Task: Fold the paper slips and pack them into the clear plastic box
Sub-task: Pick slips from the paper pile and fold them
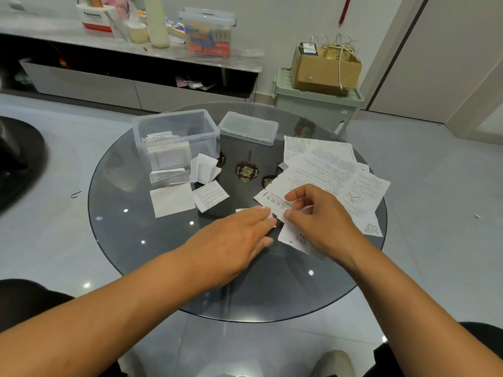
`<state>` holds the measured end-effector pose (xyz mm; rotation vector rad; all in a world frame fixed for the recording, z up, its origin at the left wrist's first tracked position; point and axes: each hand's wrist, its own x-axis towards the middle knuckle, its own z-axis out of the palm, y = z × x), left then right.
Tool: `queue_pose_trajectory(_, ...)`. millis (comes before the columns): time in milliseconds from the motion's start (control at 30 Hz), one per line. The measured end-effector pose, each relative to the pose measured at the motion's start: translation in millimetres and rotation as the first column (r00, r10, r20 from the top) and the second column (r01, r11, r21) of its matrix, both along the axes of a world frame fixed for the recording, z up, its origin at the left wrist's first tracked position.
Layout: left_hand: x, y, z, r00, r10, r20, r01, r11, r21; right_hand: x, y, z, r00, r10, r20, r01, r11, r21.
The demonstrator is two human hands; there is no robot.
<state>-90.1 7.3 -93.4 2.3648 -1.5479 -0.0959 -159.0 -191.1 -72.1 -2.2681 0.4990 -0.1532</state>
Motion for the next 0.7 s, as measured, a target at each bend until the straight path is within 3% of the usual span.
queue_pose_trajectory(133, 8, 5, 10, 0.977, 0.2, 0.073, -0.204, 0.977, 0.056, -8, -1, 9, 1.0, 0.005, -0.006, -0.006, 0.982, -0.188)
queue_pose_trajectory(367, 18, 12, 24, 0.88, 0.421, 0.222, -0.456, 0.878, 0.144, -17, -25, 27, 0.993, -0.081, -0.082, 0.059, 0.969, -0.238)
queue_pose_trajectory(467, 21, 11, 22, 0.883, 0.413, 0.225, -0.446, 0.886, 0.124, -21, -34, 37, 0.973, -0.004, -0.229, -0.046, 0.976, -0.213)
queue_pose_trajectory(567, 24, 9, 12, 0.92, 0.358, 0.16, -0.36, 0.933, -0.017, -28, -32, 42, 0.936, 0.097, -0.338, -0.152, 0.979, -0.138)
queue_pose_trajectory(700, 22, -1, 4, 0.96, 0.238, 0.147, -0.189, 0.94, -0.285, -31, -23, 38, 0.915, 0.142, -0.377, -0.26, 0.923, -0.282)
